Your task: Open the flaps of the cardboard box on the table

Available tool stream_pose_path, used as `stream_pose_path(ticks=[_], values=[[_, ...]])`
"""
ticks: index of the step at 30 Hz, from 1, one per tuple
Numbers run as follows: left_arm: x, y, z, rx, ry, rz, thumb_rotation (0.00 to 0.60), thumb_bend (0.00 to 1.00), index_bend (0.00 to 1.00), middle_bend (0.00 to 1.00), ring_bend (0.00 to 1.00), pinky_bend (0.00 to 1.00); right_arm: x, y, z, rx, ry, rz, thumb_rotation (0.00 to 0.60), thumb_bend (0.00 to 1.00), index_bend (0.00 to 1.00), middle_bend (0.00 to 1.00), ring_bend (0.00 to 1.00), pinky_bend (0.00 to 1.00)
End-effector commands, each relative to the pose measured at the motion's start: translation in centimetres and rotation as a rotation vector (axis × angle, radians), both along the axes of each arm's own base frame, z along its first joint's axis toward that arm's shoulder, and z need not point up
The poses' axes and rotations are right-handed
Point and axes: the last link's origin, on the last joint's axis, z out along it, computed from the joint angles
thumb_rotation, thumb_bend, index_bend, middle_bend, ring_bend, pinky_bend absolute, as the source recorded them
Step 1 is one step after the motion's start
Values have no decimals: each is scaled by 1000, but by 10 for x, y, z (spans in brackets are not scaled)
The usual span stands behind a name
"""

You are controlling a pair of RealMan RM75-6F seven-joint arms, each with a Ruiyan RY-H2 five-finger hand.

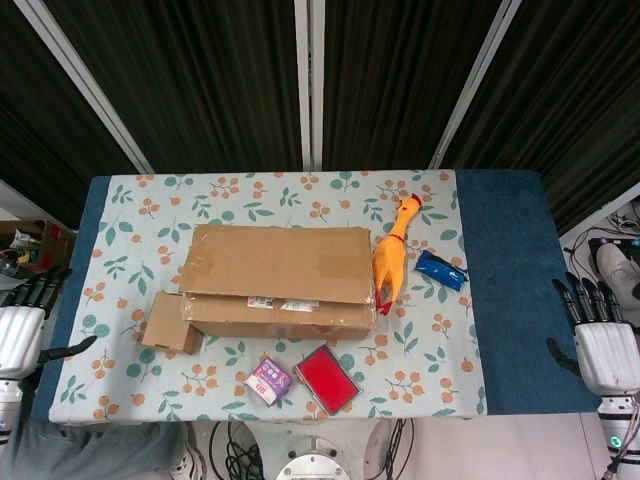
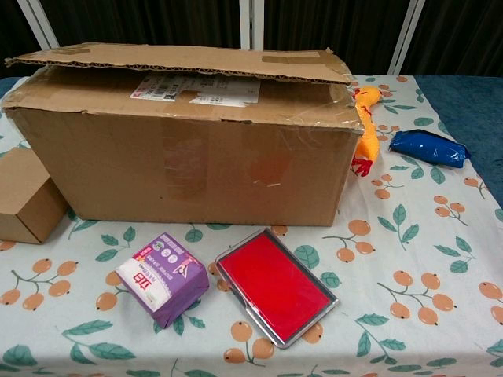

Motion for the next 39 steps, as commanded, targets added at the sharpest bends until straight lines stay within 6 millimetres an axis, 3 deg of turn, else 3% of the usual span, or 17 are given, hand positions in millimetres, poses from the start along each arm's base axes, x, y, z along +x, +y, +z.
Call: stream_pose_path(ticks=[1,17,20,25,33,39], values=[[-2,0,2,6,-1,8,429,0,102,108,135,231,1,-1,-3,12,4,9,600,185,0,0,0,0],[8,5,14,68,-20,-29,441,0,103,111,135,232,-1,5,7,-18,10,-1,600,185,0,0,0,0],[19,13,20,95,-17,-90,444,0,102,116,135,232,-4,7,7,-15,22,-2,600,185,0,0,0,0],[57,31,28,94,-43,-236,442,0,102,121,136,233,-9,10,5,3,40,-21,600,185,0,0,0,0],[107,60,4,-16,-103,-363,446,0,103,137,136,232,-14,12,4,8,39,-32,600,185,0,0,0,0],[120,72,-31,-121,-122,-376,442,0,103,137,136,232,-16,13,6,-2,33,-34,600,185,0,0,0,0]])
